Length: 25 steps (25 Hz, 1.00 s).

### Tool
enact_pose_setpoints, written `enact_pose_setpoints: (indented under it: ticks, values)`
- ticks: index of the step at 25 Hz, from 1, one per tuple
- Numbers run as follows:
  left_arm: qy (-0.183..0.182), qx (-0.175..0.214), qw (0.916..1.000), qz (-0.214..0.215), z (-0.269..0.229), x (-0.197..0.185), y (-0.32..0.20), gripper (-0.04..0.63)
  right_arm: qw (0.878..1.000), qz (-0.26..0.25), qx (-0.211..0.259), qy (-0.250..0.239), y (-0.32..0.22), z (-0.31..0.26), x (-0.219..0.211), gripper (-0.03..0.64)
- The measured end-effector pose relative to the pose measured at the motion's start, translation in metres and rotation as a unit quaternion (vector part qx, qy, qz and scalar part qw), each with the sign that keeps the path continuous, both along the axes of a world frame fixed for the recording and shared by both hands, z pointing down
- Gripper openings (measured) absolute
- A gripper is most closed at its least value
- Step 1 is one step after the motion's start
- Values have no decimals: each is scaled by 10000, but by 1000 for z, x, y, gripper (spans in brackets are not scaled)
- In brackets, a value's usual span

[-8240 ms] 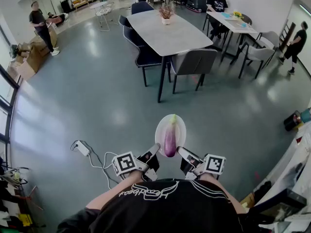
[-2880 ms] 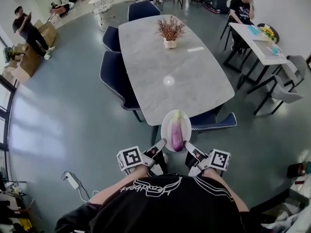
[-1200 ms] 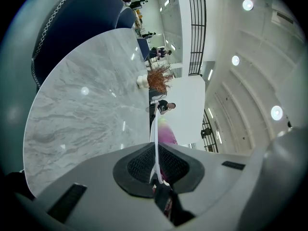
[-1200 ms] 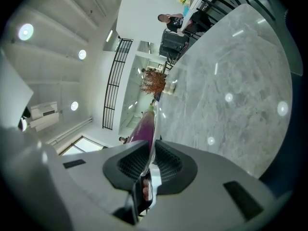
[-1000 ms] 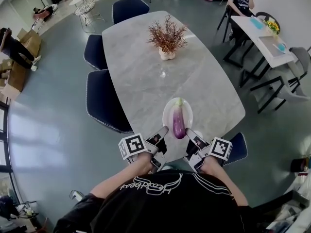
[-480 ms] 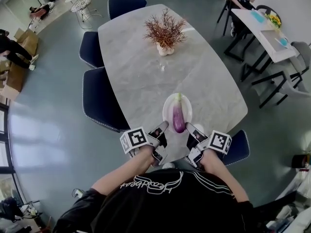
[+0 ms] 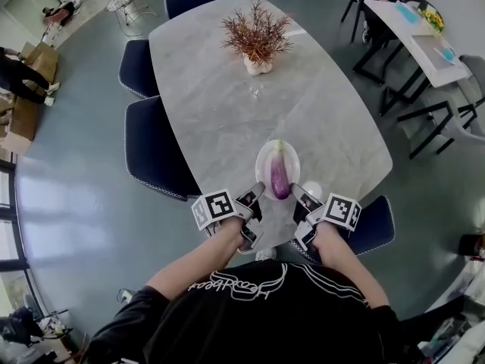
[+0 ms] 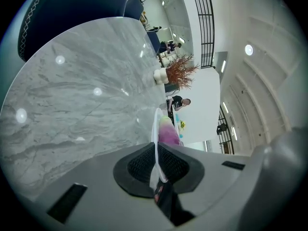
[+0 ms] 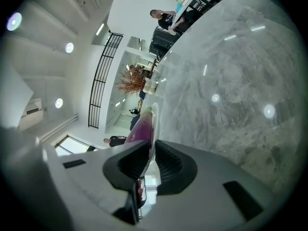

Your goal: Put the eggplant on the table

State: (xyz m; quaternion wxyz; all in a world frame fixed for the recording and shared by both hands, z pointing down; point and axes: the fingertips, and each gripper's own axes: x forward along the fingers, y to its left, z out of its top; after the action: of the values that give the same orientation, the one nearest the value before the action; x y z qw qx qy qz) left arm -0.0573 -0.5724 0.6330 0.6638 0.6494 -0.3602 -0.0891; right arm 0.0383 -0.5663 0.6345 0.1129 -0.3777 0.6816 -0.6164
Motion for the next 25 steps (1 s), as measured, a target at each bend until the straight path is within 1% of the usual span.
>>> enact_pose_setpoints:
  ticks: [5, 9, 19, 21, 25]
  values:
    - [-63, -109, 9999, 17, 12, 2, 0, 23, 9998, 57, -146, 137, -1, 15, 3, 49]
    - [-36, -194, 9998, 6, 20, 2, -1, 23, 9994, 124, -248, 204, -3, 23, 4, 49]
    - [-3, -322, 9995, -33, 35, 3, -5, 23, 9988, 166, -389, 249, -6, 36, 5, 48]
    - [14, -347, 9994, -58, 37, 2, -5, 23, 9987, 125, -386, 304, -6, 37, 4, 48]
    - [-36, -455, 9989, -90, 41, 1, -4, 21, 9974, -112, -392, 592, -4, 39, 3, 49]
